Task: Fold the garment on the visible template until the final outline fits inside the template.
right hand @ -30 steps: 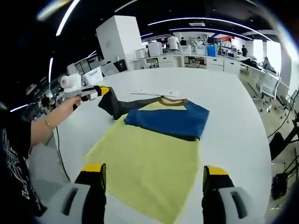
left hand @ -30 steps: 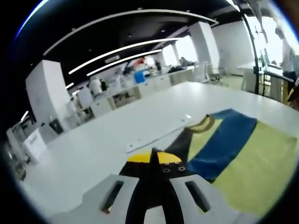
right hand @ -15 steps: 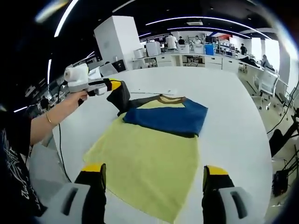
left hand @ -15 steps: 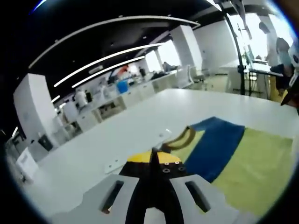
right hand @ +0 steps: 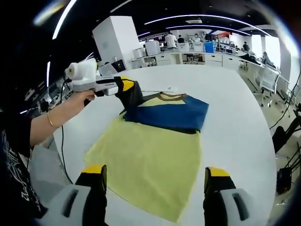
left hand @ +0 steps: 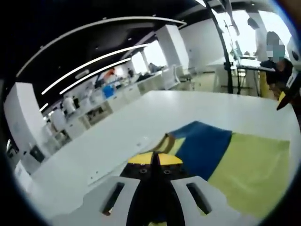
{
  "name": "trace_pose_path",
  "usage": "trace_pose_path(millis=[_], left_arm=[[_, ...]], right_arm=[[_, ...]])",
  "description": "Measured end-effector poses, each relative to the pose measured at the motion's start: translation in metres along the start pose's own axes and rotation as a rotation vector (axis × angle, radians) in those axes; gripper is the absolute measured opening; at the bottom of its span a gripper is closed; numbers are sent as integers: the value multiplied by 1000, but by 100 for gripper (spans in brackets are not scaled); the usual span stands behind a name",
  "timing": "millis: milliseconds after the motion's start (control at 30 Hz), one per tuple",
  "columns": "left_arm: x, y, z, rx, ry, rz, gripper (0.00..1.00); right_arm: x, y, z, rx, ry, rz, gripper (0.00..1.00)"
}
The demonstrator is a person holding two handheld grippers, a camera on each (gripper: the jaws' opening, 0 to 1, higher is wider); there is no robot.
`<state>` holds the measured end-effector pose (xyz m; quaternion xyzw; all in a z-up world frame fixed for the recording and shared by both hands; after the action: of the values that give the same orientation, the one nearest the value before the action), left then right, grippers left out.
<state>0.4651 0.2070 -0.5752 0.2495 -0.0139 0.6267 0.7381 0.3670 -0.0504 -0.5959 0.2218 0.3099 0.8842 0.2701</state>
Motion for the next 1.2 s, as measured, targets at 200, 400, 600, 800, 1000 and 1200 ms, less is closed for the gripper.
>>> trace_pose_path(millis=[200,400,600,800,1000,1200], left_arm=[[-19,-3,1,2,-28,-53,0],[-42,-7,-5,20,-79,-104,0],[-62,-14,-19,53,-131,-143,0],[-81,-23,-34,93,-141,-182,0],[-95,-28,-45,121,-150,-213,0],[-104,-34,-57,150,-165,-239,0]], right_arm=[[-1,-1,-2,4,-7,-2,85],[1,-2,-2,5,-7,2,85],[1,-2,-5,8,-14,-3,85],[-1,-1,-9,10,-24,-6,85],[-5,1,-13,14,-34,-14,85],[-5,-1,-18,25,-41,-15,85]])
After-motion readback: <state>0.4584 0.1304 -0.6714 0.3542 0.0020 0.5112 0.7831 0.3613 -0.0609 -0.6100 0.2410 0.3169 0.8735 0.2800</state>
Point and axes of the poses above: the point that each gripper's makers call its tool centre point, and the gripper's own axes: y roughly backward along the fingers, x roughly to its left, z roughly out of its top, the point moved 4 cm from there along y, roughly backward along the fingers, and after that the axes turned 1 degree about -x, right-handed, at the moved point
